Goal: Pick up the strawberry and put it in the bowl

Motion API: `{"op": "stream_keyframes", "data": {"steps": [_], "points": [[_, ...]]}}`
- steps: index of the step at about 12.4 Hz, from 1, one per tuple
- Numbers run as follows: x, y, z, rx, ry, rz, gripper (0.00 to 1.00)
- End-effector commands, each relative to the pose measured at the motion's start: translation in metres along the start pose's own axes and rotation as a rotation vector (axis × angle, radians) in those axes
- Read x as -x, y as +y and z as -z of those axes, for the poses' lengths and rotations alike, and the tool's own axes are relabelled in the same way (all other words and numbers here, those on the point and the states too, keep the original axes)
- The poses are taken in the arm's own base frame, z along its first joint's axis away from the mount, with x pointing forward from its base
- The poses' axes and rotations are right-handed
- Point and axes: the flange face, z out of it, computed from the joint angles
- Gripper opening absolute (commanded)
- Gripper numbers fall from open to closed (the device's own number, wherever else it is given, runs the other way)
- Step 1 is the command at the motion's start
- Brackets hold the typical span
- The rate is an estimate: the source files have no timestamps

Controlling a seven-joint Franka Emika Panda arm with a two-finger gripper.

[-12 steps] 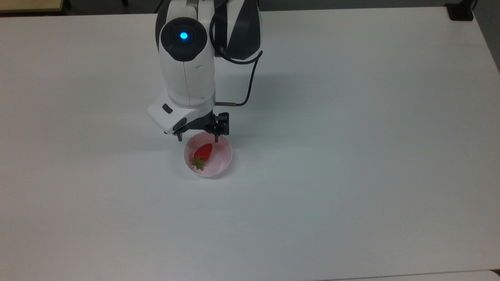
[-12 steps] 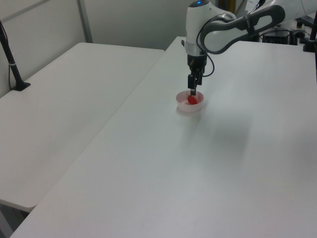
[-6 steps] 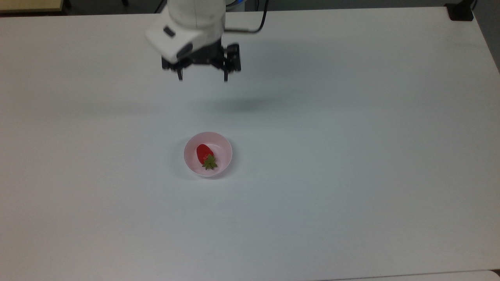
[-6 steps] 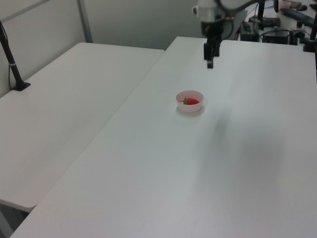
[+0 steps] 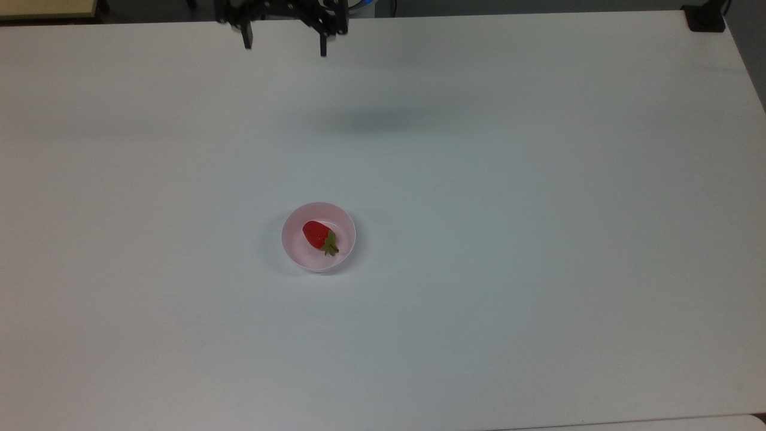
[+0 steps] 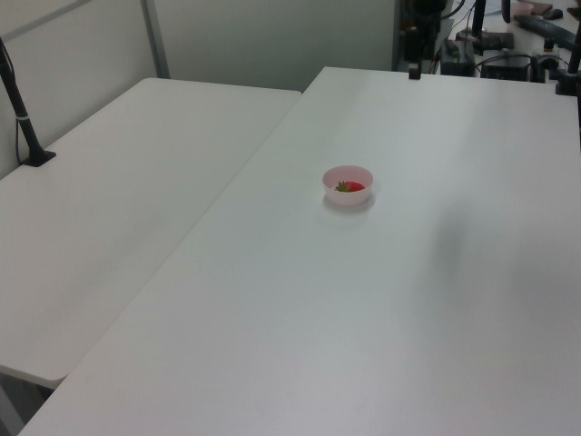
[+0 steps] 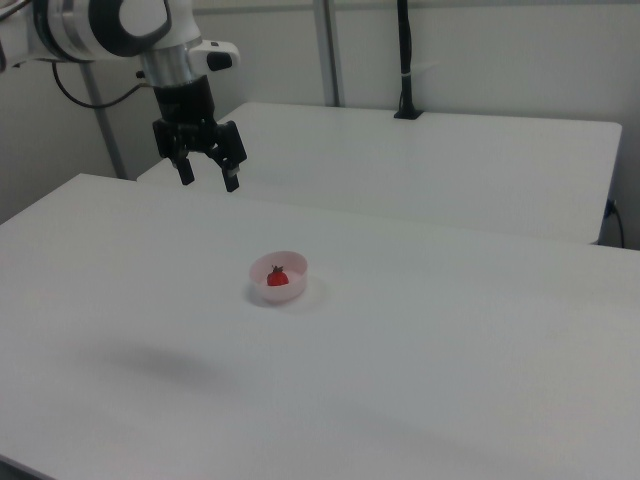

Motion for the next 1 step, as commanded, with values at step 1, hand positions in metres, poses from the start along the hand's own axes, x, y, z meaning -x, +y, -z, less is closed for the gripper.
{"op": "stream_keyframes", "data": {"steps": [1], "points": [[0.0178,0.0040,0.0010,-0.005,-0.025,0.003,1.00]]}}
